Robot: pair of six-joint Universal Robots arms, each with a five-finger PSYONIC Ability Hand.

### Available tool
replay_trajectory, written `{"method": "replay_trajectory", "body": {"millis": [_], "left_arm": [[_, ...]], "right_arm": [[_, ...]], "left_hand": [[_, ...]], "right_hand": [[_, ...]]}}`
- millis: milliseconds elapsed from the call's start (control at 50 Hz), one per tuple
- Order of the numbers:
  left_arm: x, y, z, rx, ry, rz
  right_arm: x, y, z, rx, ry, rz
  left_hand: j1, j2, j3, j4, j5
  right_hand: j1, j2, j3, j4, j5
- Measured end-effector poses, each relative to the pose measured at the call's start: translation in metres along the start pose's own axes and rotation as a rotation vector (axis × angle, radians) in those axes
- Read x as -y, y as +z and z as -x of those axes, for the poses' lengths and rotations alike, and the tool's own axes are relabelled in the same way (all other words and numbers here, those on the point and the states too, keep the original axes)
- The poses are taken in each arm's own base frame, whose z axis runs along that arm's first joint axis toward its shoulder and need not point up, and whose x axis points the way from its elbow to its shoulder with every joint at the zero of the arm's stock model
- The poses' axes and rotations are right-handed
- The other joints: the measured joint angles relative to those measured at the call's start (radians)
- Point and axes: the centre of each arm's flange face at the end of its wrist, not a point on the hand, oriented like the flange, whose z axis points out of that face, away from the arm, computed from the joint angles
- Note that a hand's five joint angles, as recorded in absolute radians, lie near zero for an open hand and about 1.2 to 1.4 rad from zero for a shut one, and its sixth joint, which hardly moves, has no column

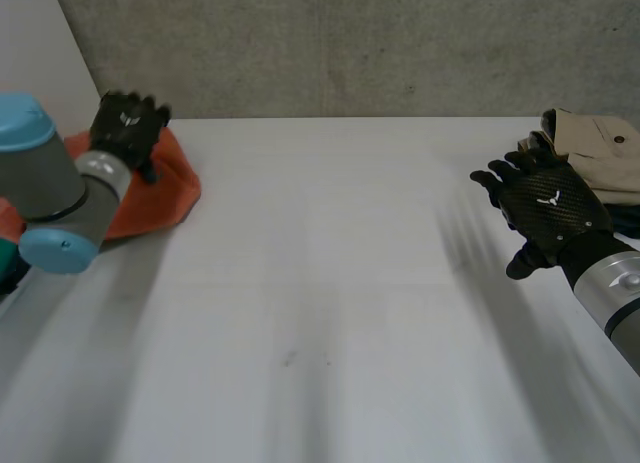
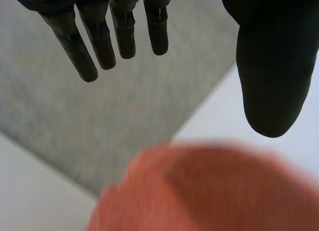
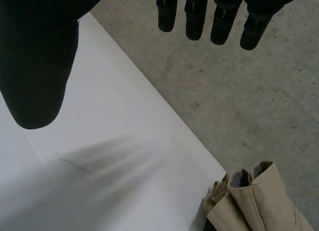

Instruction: Fold the laundry.

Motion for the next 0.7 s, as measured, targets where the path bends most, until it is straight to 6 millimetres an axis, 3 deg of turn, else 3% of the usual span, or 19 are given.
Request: {"method": "replay_trajectory", "body": {"millis": [100,280,340,400,460,600,700], "left_arm": [[-0.043,0.014,0.011,0.018,0.059,0.076],[-0.08,0.035,0.022,0.023,0.043,0.09],[-0.086,0.039,0.022,0.022,0.039,0.086],[-0.089,0.043,0.021,0.023,0.038,0.081],[-0.091,0.045,0.02,0.025,0.039,0.075],[-0.092,0.049,0.02,0.038,0.038,0.069],[-0.067,0.044,0.027,0.05,-0.011,0.038]], "right_arm": [[-0.001,0.0,0.001,0.005,0.001,0.001],[-0.002,0.001,0.002,0.006,0.002,0.007],[-0.002,0.001,0.002,0.004,0.002,0.008],[-0.003,0.001,0.002,0.003,0.001,0.008],[-0.003,0.001,0.001,0.002,0.0,0.009],[-0.003,0.001,0.001,-0.001,0.0,0.009],[-0.003,0.002,0.0,-0.003,0.0,0.008]], "left_hand": [[0.0,-0.001,0.0,-0.001,-0.005],[0.039,0.043,0.036,0.041,0.054],[0.367,0.347,0.34,0.34,0.344],[0.518,0.505,0.486,0.498,0.498],[0.765,0.82,0.808,0.823,0.81],[0.765,0.846,0.836,0.852,0.82],[0.765,0.846,0.836,0.852,0.82]], "right_hand": [[0.0,0.0,0.0,0.0,0.0],[0.0,0.0,0.001,0.0,0.0],[0.0,0.0,0.001,0.0,0.0],[0.0,0.0,0.001,0.0,0.0],[0.0,0.0,0.001,0.0,0.0],[0.0,0.0,0.001,0.0,0.0],[0.0,0.0,0.001,0.0,0.0]]}}
